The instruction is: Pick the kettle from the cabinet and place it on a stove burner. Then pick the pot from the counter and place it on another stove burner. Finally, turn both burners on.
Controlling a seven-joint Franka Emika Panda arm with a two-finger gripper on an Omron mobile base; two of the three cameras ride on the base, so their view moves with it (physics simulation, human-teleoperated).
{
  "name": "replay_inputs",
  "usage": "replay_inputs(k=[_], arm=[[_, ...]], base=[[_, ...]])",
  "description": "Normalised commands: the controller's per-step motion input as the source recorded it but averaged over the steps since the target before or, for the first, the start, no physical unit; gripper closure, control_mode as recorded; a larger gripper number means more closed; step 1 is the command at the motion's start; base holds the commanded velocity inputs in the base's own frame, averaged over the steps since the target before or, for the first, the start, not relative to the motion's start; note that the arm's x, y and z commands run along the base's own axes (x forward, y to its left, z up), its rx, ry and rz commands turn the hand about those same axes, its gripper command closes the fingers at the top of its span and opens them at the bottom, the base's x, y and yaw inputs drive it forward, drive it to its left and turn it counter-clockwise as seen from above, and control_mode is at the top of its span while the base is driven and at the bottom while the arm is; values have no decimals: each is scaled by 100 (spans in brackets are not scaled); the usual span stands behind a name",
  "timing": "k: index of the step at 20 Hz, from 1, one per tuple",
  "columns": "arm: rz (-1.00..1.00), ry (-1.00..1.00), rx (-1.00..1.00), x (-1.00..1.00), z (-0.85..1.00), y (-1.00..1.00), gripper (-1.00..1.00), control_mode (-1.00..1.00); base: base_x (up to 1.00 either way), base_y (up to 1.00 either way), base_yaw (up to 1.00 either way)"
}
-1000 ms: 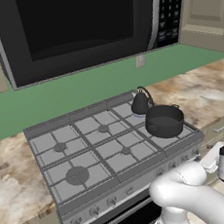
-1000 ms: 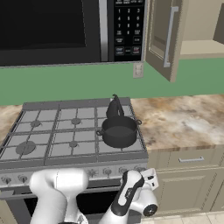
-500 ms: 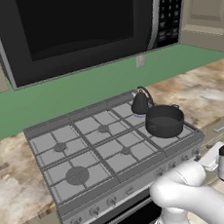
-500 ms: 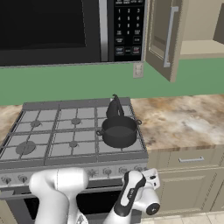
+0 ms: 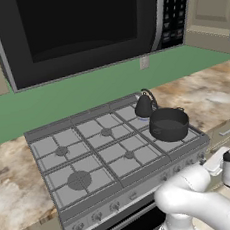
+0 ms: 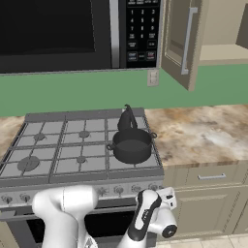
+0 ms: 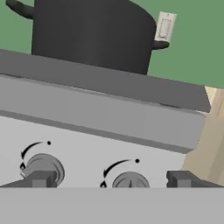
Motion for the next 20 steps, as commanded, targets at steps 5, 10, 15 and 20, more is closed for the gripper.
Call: replay_inputs(k=[5,10,15,20], arm=[[0,1,2,13,-15,0,-100,-100],[0,1,4,21,-10,-5,-100,-100],[0,1,4,23,-13,-12,-100,-100],[0,0,4,14,-14,-17,-100,-100]], base=[[0,0,0],[0,0,0],[0,0,0],[0,0,0]])
